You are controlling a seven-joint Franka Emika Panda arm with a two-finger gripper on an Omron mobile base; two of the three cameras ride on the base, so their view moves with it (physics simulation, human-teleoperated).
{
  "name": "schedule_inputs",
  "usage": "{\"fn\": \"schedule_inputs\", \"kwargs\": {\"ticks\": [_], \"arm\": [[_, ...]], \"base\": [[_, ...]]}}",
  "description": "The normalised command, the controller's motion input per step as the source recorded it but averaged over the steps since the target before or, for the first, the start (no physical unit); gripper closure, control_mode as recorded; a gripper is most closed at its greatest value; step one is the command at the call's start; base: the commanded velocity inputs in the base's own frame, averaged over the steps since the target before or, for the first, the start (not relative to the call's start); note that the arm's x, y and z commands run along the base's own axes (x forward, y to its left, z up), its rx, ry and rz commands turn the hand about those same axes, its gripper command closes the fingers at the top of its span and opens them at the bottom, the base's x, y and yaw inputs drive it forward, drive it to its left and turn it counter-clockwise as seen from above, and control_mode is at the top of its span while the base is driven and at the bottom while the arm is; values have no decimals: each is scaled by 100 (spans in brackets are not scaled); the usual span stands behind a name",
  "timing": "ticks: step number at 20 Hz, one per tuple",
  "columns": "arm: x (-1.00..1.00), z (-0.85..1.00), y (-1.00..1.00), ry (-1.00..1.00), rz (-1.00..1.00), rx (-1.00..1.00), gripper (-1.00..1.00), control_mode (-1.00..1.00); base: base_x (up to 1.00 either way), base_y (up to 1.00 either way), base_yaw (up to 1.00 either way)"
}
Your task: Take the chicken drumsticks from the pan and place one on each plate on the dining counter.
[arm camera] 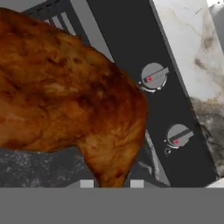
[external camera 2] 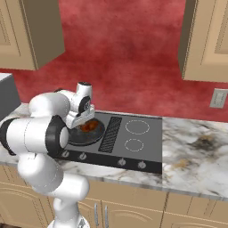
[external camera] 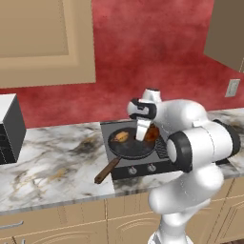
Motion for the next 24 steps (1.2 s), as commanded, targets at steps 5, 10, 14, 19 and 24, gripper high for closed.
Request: {"fn": "schedule_inputs", "kwargs": {"ticks": [5, 10, 14, 19, 24], "arm": [[-60, 37, -17, -5, 14, 0, 100, -100], [-66, 24, -20, -28, 48, 0, 100, -100], [-43, 45, -17, -17, 64, 0, 100, -100], [-40, 41, -9, -3, 67, 0, 100, -100], [-25, 28, -4, 1, 64, -2, 100, -100]], "base": [[0, 0, 0], [0, 0, 0], [0, 0, 0], [0, 0, 0], [0, 0, 0]]}}
